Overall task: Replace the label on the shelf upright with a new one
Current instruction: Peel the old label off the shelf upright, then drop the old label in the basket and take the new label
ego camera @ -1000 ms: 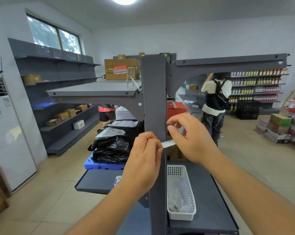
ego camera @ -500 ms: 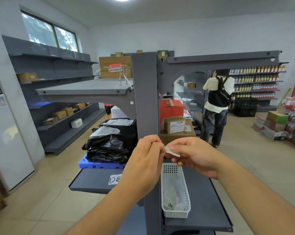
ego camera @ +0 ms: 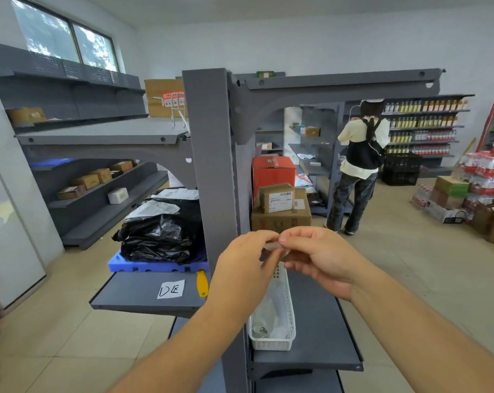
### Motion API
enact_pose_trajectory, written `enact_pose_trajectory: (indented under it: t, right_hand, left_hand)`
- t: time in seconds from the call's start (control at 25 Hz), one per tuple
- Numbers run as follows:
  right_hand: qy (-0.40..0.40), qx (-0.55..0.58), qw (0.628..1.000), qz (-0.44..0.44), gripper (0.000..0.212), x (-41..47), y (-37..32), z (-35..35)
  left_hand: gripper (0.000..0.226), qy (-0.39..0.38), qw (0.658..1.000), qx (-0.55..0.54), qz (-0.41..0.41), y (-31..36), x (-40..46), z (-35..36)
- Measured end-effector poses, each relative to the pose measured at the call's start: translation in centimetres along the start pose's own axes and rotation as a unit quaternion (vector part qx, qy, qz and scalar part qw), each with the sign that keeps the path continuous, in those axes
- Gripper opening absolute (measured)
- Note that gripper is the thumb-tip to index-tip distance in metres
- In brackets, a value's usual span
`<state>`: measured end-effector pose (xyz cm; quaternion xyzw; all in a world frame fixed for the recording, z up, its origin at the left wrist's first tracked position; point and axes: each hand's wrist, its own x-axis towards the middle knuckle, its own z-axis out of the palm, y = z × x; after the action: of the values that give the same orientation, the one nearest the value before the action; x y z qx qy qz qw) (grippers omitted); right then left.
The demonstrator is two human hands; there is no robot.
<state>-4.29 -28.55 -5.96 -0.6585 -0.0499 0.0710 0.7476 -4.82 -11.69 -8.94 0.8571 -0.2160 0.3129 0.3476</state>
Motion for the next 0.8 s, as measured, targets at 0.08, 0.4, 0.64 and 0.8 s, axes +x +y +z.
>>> enact_pose_trajectory:
  t: [0.08, 0.4, 0.64, 0.8]
  right_hand:
    - [0.023, -0.025, 0.999, -0.014, 0.015, 0.1, 0.3, -1.2]
    - [0.014, -0.114, 0.992, -0.044, 0.01, 0.4, 2.8, -4.4]
    - [0.1, -0.209, 0.973, -0.017, 0.008, 3.4, 7.0, -5.0]
    - [0.156, -0.373, 0.914, 0.001, 0.016, 6.1, 10.8, -4.2]
  left_hand:
    - [0.011, 0.0, 0.997, -0.051, -0.059, 0.6, 0.0, 0.8]
    - [0.009, 0.013, 0.992, -0.098, -0.08, 0.6, -1.3, 3.7]
    - [0.021, -0.045, 0.999, -0.018, 0.015, -1.8, -4.4, 3.2]
    - [0.018, -0.076, 0.997, -0.001, 0.025, -6.2, -8.5, 1.0]
